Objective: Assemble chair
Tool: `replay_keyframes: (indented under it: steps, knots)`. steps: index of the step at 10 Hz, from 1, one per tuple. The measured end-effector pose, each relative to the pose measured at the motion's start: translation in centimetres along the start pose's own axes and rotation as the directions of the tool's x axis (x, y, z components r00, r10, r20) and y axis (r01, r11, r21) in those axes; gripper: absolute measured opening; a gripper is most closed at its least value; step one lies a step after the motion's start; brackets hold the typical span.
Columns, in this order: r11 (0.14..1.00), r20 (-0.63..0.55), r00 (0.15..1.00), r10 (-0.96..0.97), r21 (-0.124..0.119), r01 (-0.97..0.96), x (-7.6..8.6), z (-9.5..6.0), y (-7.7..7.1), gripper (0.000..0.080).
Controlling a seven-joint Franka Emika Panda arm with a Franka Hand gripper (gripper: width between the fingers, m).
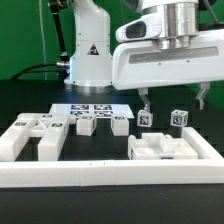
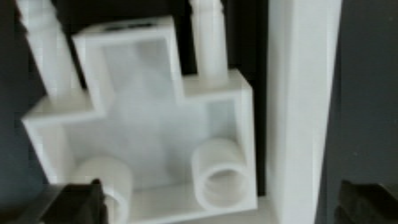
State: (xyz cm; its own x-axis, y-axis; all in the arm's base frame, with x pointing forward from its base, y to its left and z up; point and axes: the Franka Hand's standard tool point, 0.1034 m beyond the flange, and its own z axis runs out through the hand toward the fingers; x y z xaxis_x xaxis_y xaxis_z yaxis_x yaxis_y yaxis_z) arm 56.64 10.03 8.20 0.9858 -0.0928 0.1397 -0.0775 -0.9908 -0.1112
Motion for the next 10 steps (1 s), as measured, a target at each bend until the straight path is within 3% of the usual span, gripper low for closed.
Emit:
replay_keyframes:
  steps: [2,7,8,10]
  knots:
    - [1.000,-0.011,1.000,0.020,-0.012,-0.021,-2.2,-0.7,1.4,0.0649]
    - [1.000,-0.011,1.000,0.007,-0.014,-0.007,-2.6,-0.5,2.0,0.0649]
    - [1.000,-0.020,1.000,0.007,-0.025,-0.008,-3.8,-0.3,4.3,0.0649]
    - [0.998,-0.011,0.999,-0.036,-0.048,0.035,-4.9,0.0,7.2,0.0649]
